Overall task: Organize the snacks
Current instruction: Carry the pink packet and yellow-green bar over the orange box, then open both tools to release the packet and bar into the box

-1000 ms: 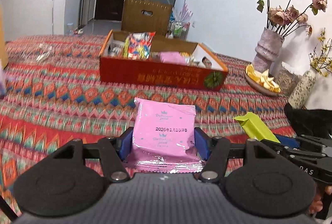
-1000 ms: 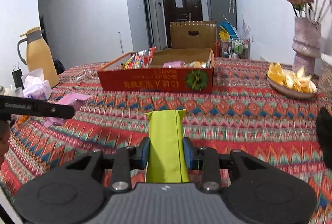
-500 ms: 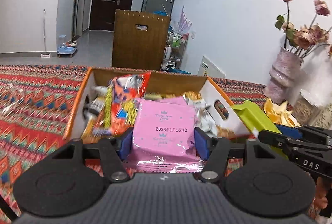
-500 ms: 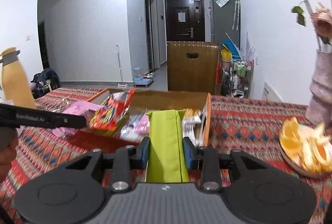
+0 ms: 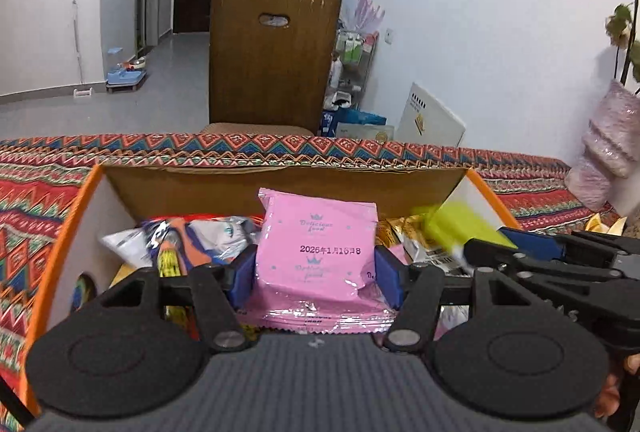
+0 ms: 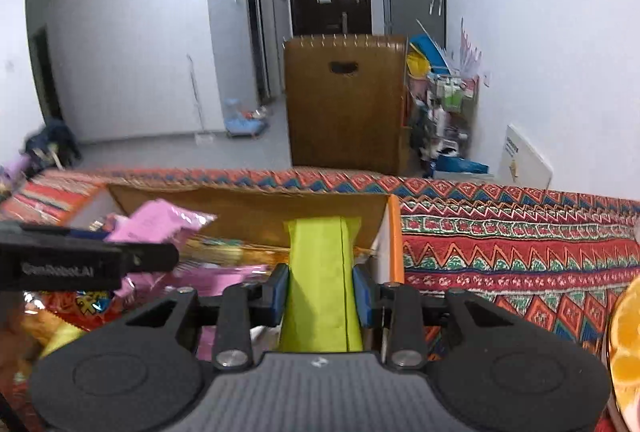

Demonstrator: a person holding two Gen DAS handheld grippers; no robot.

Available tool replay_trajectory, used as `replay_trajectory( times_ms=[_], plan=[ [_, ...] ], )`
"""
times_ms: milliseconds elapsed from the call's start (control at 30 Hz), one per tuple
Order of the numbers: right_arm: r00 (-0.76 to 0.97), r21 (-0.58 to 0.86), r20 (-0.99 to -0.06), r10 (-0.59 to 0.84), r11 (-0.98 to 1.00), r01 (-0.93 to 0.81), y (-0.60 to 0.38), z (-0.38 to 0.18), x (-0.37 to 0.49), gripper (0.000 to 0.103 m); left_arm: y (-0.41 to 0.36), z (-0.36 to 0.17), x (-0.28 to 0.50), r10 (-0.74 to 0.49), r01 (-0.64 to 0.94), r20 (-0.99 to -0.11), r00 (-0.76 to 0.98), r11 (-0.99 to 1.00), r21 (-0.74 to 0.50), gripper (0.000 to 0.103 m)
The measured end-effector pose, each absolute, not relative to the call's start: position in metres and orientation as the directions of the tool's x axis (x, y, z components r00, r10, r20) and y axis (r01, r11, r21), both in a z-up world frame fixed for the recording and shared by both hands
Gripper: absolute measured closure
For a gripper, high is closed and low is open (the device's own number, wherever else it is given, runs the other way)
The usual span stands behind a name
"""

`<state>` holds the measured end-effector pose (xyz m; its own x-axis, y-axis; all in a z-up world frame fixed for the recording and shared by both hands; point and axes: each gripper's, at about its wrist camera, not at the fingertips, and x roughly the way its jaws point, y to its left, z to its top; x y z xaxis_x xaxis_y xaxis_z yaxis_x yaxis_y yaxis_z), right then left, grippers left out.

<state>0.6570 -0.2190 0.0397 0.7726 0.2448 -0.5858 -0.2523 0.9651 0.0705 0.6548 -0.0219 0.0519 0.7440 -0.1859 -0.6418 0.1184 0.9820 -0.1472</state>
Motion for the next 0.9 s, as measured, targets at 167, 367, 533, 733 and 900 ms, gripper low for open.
replay_trajectory(
  times_ms=[167,367,533,733,900],
  plan=[
    [0.777,0.035,-0.591,0.218,0.969,-0.246,-0.214,0.035,0.665,0.051,-0.022,0.049,0.662,-0.207,0.134,-0.65,0.731,0.978,-0.161,0.028],
    [0.769,0.033,-0.598,0.224,0.966,-0.256,-0.212,0.036,0.666,0.05,-0.021,0.052,0.658,-0.212,0.136,-0.649,0.731,0.977,-0.165,0.027],
    [0.76,0.026,-0.608,0.229,0.963,-0.269,-0.213,0.046,0.662,0.05,-0.015,0.066,0.65,-0.196,0.124,-0.645,0.739,0.98,-0.156,0.027],
    [0.772,0.026,-0.59,0.239,0.96,-0.277,-0.218,0.073,0.634,0.048,-0.004,0.093,0.619,-0.15,0.112,-0.611,0.777,0.989,-0.101,0.024],
    [0.786,0.014,-0.572,0.236,0.96,-0.278,-0.224,0.095,0.601,0.04,0.009,0.117,0.581,-0.106,0.09,-0.582,0.806,0.994,-0.056,0.02]
  ],
)
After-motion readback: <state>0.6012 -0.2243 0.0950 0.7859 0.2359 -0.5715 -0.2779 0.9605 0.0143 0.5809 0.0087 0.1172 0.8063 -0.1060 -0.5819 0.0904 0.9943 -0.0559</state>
